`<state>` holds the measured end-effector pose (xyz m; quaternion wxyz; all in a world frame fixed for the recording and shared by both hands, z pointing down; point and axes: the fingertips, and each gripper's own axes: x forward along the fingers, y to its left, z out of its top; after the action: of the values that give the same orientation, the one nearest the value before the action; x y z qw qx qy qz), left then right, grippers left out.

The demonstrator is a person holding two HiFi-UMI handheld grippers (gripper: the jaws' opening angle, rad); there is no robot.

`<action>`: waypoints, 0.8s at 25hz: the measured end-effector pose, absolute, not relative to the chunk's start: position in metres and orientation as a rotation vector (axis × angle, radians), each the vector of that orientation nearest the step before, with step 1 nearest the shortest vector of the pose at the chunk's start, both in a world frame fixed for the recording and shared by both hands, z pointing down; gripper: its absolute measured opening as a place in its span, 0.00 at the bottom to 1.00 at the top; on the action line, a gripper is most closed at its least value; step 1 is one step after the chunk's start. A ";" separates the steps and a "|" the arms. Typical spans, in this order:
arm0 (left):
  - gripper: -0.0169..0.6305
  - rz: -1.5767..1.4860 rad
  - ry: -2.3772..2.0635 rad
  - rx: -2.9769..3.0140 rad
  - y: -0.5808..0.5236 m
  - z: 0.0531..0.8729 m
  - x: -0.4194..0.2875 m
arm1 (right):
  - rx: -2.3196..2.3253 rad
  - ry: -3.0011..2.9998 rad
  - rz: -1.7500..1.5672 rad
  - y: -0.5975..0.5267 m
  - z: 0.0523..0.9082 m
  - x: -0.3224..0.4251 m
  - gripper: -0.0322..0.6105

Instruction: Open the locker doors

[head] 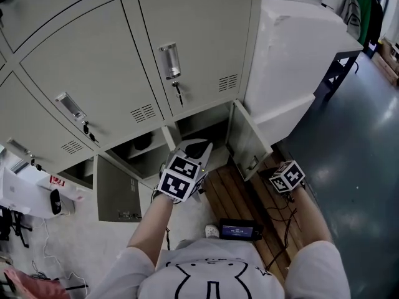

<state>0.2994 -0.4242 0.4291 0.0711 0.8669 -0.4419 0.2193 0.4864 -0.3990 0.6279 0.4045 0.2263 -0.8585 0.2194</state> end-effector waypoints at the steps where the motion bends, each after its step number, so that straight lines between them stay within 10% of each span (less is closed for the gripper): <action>1: 0.06 0.644 -1.335 2.611 -0.424 0.427 0.297 | 0.595 -2.222 0.519 -0.399 0.615 0.479 0.07; 20: 0.06 0.391 -1.401 2.634 -0.294 0.388 0.206 | 0.851 -2.804 -0.068 -0.266 0.384 0.266 0.07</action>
<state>0.2056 -0.2940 0.3879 0.0660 0.8735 -0.4646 0.1298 0.2665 -0.2661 0.3836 0.1050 0.2887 -0.9514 -0.0229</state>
